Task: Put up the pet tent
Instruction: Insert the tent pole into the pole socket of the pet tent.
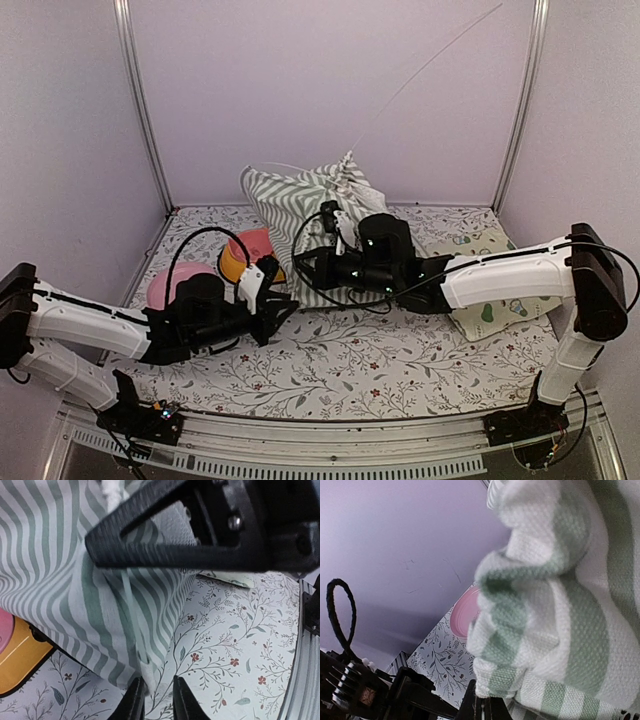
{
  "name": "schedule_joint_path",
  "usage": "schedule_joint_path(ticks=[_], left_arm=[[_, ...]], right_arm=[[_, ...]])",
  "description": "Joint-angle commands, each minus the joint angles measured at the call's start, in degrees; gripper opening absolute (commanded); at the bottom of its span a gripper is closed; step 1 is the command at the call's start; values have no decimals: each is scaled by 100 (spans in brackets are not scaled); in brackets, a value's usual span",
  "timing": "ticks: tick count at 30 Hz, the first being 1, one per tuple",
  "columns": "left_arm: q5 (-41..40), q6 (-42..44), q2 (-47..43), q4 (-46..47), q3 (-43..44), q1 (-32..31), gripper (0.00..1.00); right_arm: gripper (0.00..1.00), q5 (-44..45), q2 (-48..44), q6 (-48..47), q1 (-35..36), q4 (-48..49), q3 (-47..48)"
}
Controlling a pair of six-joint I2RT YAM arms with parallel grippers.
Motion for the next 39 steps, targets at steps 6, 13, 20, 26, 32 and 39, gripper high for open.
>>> schedule_joint_path(ticks=[6, 13, 20, 26, 32, 39], left_arm=[[-361, -25, -90, 480, 159, 69, 25], [-169, -11, -67, 376, 64, 63, 28], [-273, 32, 124, 233, 114, 54, 26], [-277, 35, 291, 220, 199, 49, 26], [-262, 29, 326, 220, 204, 42, 26], [-356, 42, 453, 149, 304, 44, 23]], right_arm=[[0, 18, 128, -138, -37, -260, -83], [0, 14, 166, -159, -34, -268, -21], [0, 4, 176, -174, -38, -278, -6], [0, 14, 173, -177, -38, -303, 15], [0, 14, 173, -177, -37, -317, 18], [0, 24, 178, -177, -37, -312, 18]])
